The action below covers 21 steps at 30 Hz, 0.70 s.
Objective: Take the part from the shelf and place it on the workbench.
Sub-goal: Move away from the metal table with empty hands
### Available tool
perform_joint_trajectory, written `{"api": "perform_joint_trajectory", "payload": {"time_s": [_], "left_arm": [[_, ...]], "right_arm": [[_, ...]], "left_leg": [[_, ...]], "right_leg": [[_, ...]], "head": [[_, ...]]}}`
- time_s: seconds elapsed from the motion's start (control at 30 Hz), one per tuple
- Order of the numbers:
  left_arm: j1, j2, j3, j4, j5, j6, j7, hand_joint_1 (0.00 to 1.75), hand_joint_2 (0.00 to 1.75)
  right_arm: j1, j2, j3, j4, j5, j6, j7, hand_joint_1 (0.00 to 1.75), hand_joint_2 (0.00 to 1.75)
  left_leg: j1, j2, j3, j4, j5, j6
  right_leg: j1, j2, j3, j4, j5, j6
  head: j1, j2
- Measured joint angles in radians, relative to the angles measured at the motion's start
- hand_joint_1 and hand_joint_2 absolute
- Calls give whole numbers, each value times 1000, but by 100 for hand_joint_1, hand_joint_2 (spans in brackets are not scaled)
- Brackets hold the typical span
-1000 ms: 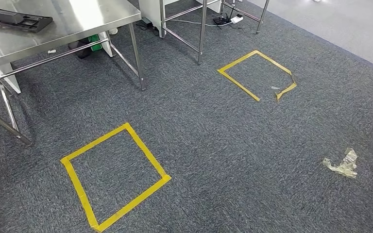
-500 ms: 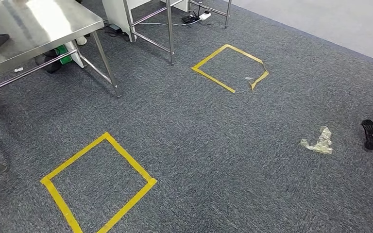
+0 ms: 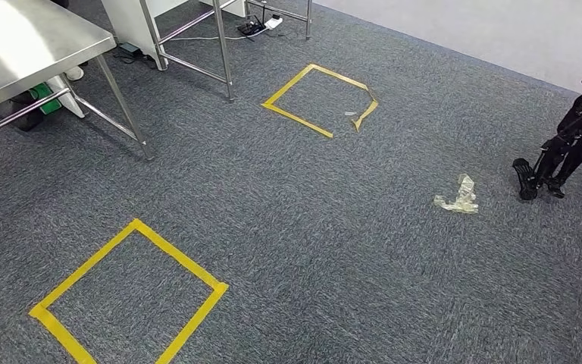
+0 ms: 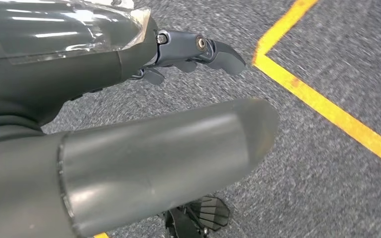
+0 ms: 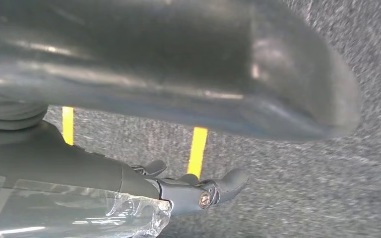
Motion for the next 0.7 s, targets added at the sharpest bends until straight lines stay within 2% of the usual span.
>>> {"api": "perform_joint_trajectory", "payload": {"time_s": [0.03,0.07,0.1,0.13,0.17,0.2,0.23,0.3,0.33,0.37,0.4,0.43,0.47,0.5,0.57,0.6,0.63,0.7], "left_arm": [[0,0,0,0,-1,-1,0,0,0],[-1,0,0,0,-1,-1,0,0,0],[-1,0,1,0,-1,-2,0,0,0],[-1,1,3,0,-1,-2,0,0,0],[-2,0,4,0,-1,-2,0,0,0],[-3,0,6,0,-1,-3,0,0,0],[-5,0,7,0,-1,-4,-1,0,0],[-6,-1,9,0,-1,-6,-1,0,0],[-5,-1,10,0,-1,-6,-1,0,0],[-3,-1,12,0,-2,-6,-1,0,0],[-1,-1,13,0,-2,-6,-1,0,0],[0,-1,15,0,-4,-6,-1,0,0],[1,-1,17,0,-6,-7,-1,0,0],[1,-1,17,0,-8,-8,-1,0,0],[0,-1,19,0,-12,-11,-1,0,0],[0,-1,19,0,-13,-13,-1,0,0],[-1,-1,20,0,-13,-14,-1,0,0],[-2,-2,20,0,-14,-14,0,0,0]], "right_arm": [[-2,0,0,0,0,0,0,0,0],[-4,0,0,0,1,0,1,0,0],[-7,0,0,0,2,0,2,0,0],[-8,1,0,0,3,0,2,0,0],[-9,1,0,0,3,0,3,0,0],[-9,1,0,0,3,-1,4,0,0],[-8,1,0,0,3,-1,4,0,0],[-7,1,0,0,3,-3,6,0,0],[-8,1,0,1,3,-3,6,0,0],[-9,1,0,1,3,-3,7,0,0],[-9,1,0,1,3,-4,8,0,0],[-9,1,0,1,3,-4,10,0,0],[-9,1,0,1,2,-4,11,0,0],[-8,1,0,1,1,-5,12,0,0],[-9,2,0,0,-1,-5,13,0,0],[-10,2,0,0,-2,-5,14,0,0],[-10,2,0,0,-2,-5,14,0,0],[-8,2,0,0,-2,-7,14,0,0]], "left_leg": [[-1,9,2,0,-1,-3],[-3,18,5,1,-4,-8],[-5,25,7,1,-7,-14],[-7,33,11,0,-9,-20],[-8,41,14,-1,-10,-27],[-7,47,17,-3,-11,-32],[-5,40,18,1,-17,-38],[-1,-2,-6,57,-60,-46],[1,-30,-34,118,-95,-48],[1,-47,-68,188,-129,-48],[1,-54,-97,246,-149,-49],[2,-58,-116,277,-151,-49],[2,-59,-116,268,-131,-48],[4,-62,-99,222,-94,-47],[10,-92,-44,93,-27,-45],[11,-105,-25,47,-11,-43],[10,-114,-16,26,-7,-40],[4,-103,-15,21,-7,-28]], "right_leg": [[-1,-20,41,-73,22,6],[1,-40,75,-135,41,8],[4,-55,99,-177,53,4],[8,-62,105,-194,58,-4],[12,-54,102,-193,60,-12],[10,-44,103,-193,61,-20],[6,-34,104,-195,64,-26],[-3,-17,108,-199,69,-42],[-4,-7,107,-199,71,-48],[-2,3,106,-199,71,-52],[1,14,106,-199,71,-54],[2,26,107,-198,71,-54],[3,38,107,-197,71,-54],[4,51,108,-196,70,-53],[6,75,106,-189,68,-49],[8,86,103,-186,68,-45],[10,94,98,-185,68,-40],[8,111,90,-190,72,-27]], "head": [[1,0],[2,0],[1,0],[1,0],[0,0],[-2,0],[-3,0],[-7,0],[-10,0],[-11,0],[-11,0],[-11,0],[-11,0],[-11,0],[-12,0],[-12,0],[-12,0],[-11,0]]}}
